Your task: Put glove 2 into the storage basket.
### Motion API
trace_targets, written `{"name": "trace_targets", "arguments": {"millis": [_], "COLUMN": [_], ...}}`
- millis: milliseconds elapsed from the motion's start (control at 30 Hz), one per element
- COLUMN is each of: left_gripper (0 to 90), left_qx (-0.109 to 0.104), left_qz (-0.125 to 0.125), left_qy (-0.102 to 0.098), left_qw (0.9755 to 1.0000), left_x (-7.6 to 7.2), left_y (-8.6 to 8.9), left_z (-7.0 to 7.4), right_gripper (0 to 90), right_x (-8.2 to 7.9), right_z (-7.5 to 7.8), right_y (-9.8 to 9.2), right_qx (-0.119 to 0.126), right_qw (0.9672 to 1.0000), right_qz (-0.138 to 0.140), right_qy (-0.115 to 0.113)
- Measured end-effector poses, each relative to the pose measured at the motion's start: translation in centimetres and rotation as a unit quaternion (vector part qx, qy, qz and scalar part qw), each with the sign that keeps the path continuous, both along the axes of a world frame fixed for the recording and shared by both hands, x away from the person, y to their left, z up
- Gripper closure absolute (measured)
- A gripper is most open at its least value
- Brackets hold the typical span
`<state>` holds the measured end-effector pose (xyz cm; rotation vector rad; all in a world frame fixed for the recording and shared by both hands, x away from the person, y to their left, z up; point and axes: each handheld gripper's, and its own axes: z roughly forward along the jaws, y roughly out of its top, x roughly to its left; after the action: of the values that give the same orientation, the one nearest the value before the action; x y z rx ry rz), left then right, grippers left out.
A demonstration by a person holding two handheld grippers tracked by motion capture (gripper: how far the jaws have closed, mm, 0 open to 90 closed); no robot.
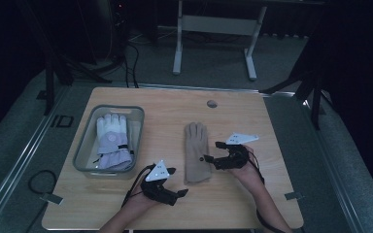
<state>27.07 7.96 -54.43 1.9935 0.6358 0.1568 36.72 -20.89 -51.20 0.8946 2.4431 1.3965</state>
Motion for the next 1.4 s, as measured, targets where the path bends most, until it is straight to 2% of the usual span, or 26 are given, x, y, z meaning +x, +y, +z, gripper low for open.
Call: {"name": "trace_targets", "arguments": {"millis": [33,67,133,233,267,367,467,600,700,733,767,800,833,900,1000,1133,1300,1400], "left_gripper": [14.1,14.5,16.1,19.2,20.8,23.9,27.5,28.1,28.7,29.6,29.7,30.3,30.6,30.7,30.8,31.1,31.2,35.2], "left_qx": [0.003,0.009,0.021,0.029,0.035,0.055,0.063,0.076,0.086,0.091,0.097,0.099,0.103,0.111,0.119,0.133,0.148,0.168], "left_qz": [-0.011,-0.011,-0.017,-0.025,-0.028,-0.036,-0.04,-0.044,-0.048,-0.049,-0.049,-0.049,-0.048,-0.048,-0.049,-0.05,-0.053,-0.055], "left_qy": [0.01,0.012,0.006,0.0,-0.002,-0.013,-0.017,-0.017,-0.015,-0.015,-0.016,-0.014,-0.013,-0.013,-0.014,-0.025,-0.041,-0.062], "left_qw": [0.9999,0.9998,0.9996,0.9993,0.999,0.9978,0.997,0.996,0.995,0.9945,0.994,0.9938,0.9935,0.9926,0.9916,0.9895,0.9867,0.9823], "left_x": [0.3,0.5,0.9,1.3,1.5,1.9,2.3,2.8,3.1,3.1,3.1,3.1,3.2,3.2,3.2,3.2,3.1,3.0], "left_y": [-0.3,-0.5,-1.0,-1.8,-2.1,-2.9,-3.5,-4.0,-4.4,-4.4,-4.6,-4.6,-4.6,-4.7,-4.8,-5.2,-5.6,-5.9], "left_z": [0.0,0.0,0.0,0.1,0.2,0.3,0.4,0.2,-0.1,-0.1,-0.3,-0.4,-0.5,-0.6,-0.7,-1.0,-1.2,-1.4], "right_gripper": [21.7,23.2,25.8,27.6,28.1,28.0,28.0,29.2,29.7,31.5,33.3,41.2,43.3,55.6,72.8,76.6,77.2,77.4], "right_x": [0.3,0.7,1.6,2.6,3.1,4.1,5.0,5.7,6.0,6.1,6.1,6.1,6.1,6.0,5.6,4.8,4.5,4.4], "right_z": [0.1,0.2,0.2,-0.2,-0.4,-1.2,-2.1,-3.1,-3.8,-4.0,-4.1,-4.0,-3.9,-3.8,-3.6,-3.6,-3.8,-3.8], "right_y": [0.1,0.2,0.6,1.2,1.5,2.1,2.5,2.6,2.8,2.7,2.7,2.7,2.8,2.9,3.2,3.6,3.5,3.6], "right_qx": [-0.006,-0.016,-0.027,-0.028,-0.031,-0.03,-0.04,-0.055,-0.081,-0.077,-0.076,-0.078,-0.078,-0.083,-0.087,-0.101,-0.084,-0.089], "right_qw": [1.0,0.9998,0.9994,0.9993,0.9988,0.9985,0.9973,0.9953,0.9927,0.9923,0.9924,0.9927,0.9925,0.9925,0.9925,0.9933,0.9944,0.9939], "right_qz": [-0.005,-0.009,-0.019,-0.026,-0.036,-0.042,-0.05,-0.059,-0.056,-0.052,-0.05,-0.038,-0.034,-0.019,-0.009,-0.012,-0.026,-0.03], "right_qy": [-0.002,-0.01,-0.011,-0.005,0.002,0.019,0.037,0.054,0.07,0.082,0.082,0.084,0.088,0.088,0.086,0.056,0.058,0.058]}}
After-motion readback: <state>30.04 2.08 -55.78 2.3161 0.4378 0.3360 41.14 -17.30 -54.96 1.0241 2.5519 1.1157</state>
